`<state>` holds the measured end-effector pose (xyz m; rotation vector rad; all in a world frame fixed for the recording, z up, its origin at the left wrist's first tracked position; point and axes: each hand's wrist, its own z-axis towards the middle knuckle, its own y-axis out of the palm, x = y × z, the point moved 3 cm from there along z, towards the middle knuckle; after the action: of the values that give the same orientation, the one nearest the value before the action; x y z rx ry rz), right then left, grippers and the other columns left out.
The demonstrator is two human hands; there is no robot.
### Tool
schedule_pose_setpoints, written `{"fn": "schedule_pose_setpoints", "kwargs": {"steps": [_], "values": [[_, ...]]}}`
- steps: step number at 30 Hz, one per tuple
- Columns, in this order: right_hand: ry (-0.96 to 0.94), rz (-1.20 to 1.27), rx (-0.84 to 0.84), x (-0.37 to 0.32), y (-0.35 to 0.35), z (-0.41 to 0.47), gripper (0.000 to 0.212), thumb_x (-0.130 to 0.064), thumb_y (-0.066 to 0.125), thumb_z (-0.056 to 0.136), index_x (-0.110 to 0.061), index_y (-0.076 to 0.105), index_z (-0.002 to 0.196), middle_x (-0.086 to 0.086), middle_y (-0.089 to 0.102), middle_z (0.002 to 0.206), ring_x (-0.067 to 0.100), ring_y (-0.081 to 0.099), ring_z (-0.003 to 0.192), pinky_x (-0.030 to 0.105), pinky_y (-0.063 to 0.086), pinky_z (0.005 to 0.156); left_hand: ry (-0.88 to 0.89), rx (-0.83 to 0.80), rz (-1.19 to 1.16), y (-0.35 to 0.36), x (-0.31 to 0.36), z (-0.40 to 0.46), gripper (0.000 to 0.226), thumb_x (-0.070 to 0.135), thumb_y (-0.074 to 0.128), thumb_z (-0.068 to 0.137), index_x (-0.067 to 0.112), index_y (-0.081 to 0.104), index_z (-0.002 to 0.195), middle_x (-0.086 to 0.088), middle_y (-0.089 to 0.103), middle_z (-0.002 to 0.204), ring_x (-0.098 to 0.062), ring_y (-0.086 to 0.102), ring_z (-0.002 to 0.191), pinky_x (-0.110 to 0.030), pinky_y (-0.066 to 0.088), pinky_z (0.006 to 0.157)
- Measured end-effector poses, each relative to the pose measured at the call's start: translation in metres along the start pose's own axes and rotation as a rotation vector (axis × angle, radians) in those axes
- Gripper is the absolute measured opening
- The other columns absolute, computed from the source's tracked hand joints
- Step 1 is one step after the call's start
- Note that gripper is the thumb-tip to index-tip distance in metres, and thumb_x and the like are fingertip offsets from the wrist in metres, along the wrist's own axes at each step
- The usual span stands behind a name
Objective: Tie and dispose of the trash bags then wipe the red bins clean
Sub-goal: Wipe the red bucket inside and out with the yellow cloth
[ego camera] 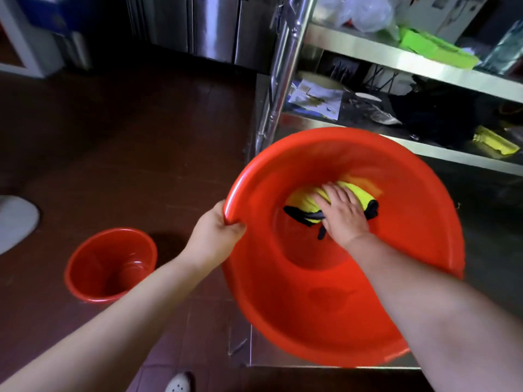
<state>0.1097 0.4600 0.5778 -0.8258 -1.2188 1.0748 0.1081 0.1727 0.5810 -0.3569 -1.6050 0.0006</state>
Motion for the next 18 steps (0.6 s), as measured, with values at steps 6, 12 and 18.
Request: {"fn": "schedule_pose_setpoints", "kwargs": {"steps": [6, 12, 18], "values": [[0.289, -0.204, -0.319, -0.028, 0.048, 0.008, 0.085, -0.019, 0.075, 0.071, -0.038, 0.027, 0.139, 0.003, 0.026, 0.148, 0.026, 0.022, 0.138, 0.046, 0.027, 0.107, -0.123, 0.001, -0.203, -0.018, -0.028, 0.020, 0.026, 0.001, 0.062, 0.078, 0.026, 0.062, 0.082, 0.009, 0.065, 0.061, -0.005, 0.061, 0.053, -0.018, 0.047, 0.049], [0.339, -0.006, -0.319, -0.053, 0.062, 0.054, 0.071, -0.015, 0.056, 0.087, -0.037, 0.024, 0.146, 0.005, 0.000, 0.160, 0.030, -0.002, 0.146, 0.051, 0.003, 0.115, -0.164, -0.078, -0.334, -0.026, -0.040, 0.036, 0.020, 0.002, 0.062, 0.067, 0.013, 0.060, 0.084, 0.006, 0.061, 0.058, -0.006, 0.057, 0.052, -0.017, 0.045, 0.049], [0.001, 0.103, -0.441, -0.098, 0.083, 0.051, 0.051, -0.015, 0.037, 0.095, -0.030, 0.033, 0.144, -0.008, 0.003, 0.160, 0.020, -0.015, 0.146, 0.042, -0.016, 0.113, -0.177, -0.177, -0.235, -0.045, -0.035, 0.059, 0.034, 0.008, 0.066, 0.051, 0.020, 0.063, 0.083, 0.003, 0.069, 0.066, -0.013, 0.066, 0.061, -0.025, 0.052, 0.057]]}}
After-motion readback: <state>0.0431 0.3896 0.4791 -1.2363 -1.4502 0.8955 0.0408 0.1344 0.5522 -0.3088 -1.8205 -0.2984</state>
